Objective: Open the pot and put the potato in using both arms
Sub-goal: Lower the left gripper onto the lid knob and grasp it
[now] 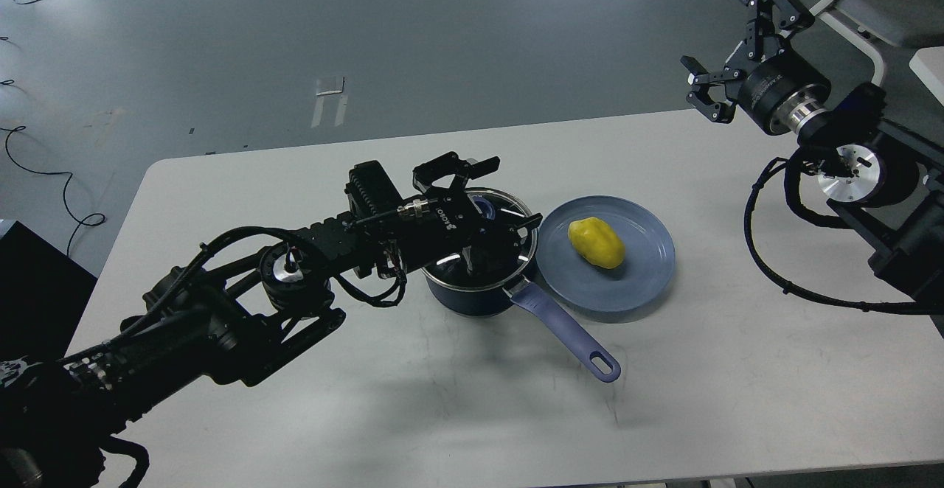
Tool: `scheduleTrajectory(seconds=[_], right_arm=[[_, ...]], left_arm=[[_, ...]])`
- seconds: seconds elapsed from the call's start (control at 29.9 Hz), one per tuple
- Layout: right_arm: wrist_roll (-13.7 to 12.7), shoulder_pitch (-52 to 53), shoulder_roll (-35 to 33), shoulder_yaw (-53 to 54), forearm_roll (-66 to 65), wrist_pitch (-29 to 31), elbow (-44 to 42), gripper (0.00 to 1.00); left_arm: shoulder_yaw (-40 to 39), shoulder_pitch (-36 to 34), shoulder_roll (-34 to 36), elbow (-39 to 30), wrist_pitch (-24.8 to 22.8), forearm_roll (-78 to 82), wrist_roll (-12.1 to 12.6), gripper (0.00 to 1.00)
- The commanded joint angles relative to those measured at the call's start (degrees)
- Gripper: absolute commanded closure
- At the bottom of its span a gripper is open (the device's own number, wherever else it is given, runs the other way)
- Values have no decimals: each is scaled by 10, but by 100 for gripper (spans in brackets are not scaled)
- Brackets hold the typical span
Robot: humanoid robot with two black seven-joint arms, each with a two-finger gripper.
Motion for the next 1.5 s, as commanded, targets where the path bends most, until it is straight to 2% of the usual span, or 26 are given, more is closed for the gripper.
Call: scheduleTrajectory(seconds=[0.0, 0.43, 1.17, 1.27, 1.34, 1.44, 1.47], right_arm=[[0, 0, -6, 0, 0, 0, 0, 0], [1, -3, -6, 0, 0, 0, 0, 0], [3, -13, -9, 0, 0, 0, -1, 0], [3, -16, -9, 0, 0, 0, -2, 0], [3, -16, -9, 0, 0, 0, -2, 0], [3, -16, -9, 0, 0, 0, -2, 0], [3, -16, -10, -1, -1, 0, -3, 0]], left_arm=[[2, 4, -1, 13, 0, 0, -3, 2], [3, 12, -29, 72, 3, 0, -3, 2], [16, 28, -24, 88, 5, -43, -1, 3], [16, 28, -22, 89, 6, -43, 1, 14], [16, 28, -20, 89, 6, -44, 1, 46], [16, 29, -19, 89, 7, -45, 2, 59], [16, 29, -19, 89, 7, -45, 2, 61]])
